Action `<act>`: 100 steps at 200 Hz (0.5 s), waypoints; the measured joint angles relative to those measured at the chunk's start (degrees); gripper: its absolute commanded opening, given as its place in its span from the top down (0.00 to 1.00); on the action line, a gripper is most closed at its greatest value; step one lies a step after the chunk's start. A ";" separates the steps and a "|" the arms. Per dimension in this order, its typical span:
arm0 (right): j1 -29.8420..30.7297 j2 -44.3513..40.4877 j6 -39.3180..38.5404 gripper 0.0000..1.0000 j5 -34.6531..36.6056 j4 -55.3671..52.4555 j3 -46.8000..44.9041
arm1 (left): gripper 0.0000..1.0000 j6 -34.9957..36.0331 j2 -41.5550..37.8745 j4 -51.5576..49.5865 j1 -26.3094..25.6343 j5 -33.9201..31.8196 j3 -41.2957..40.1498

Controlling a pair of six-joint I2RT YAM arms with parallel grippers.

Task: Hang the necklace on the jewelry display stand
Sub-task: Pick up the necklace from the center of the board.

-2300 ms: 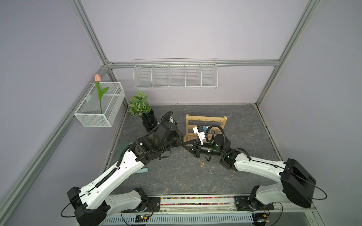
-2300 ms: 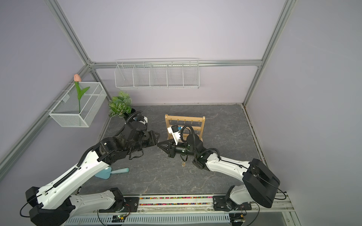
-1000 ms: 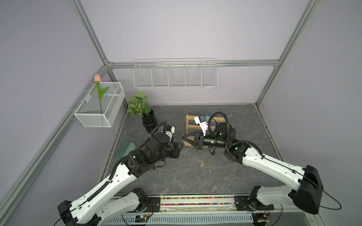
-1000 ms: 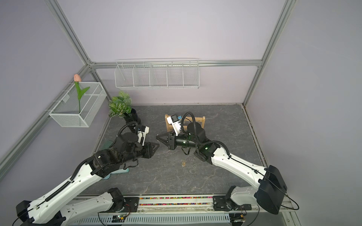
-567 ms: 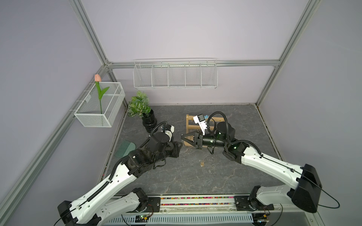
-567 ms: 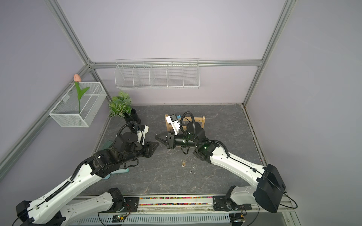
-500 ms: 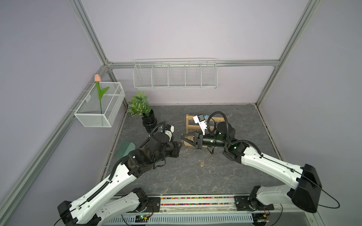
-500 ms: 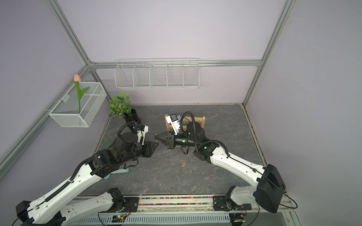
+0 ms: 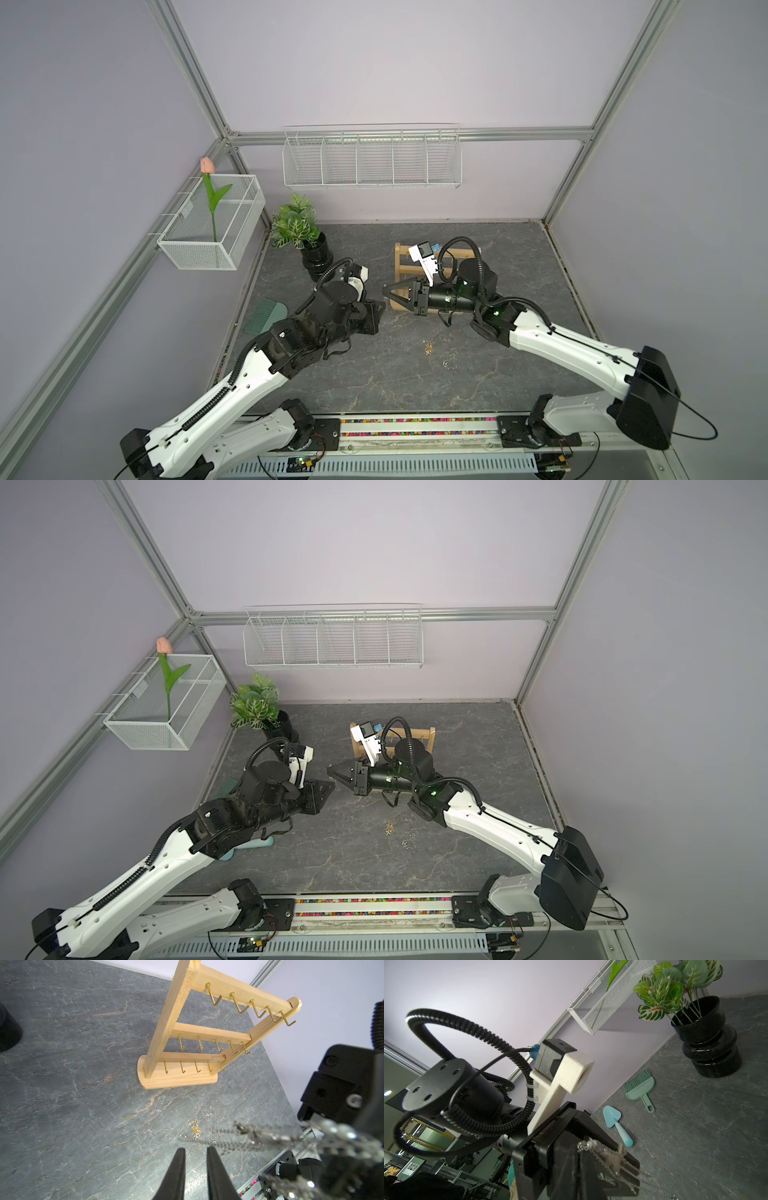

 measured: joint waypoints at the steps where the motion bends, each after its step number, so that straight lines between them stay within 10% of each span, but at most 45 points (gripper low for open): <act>1: 0.00 0.00 0.02 0.93 0.02 0.04 0.00 | 0.78 0.00 0.00 0.00 0.00 0.00 0.00; 100: 0.22 0.48 1.86 0.93 -0.31 2.45 0.00 | 0.79 0.00 0.48 1.31 0.00 -1.18 0.00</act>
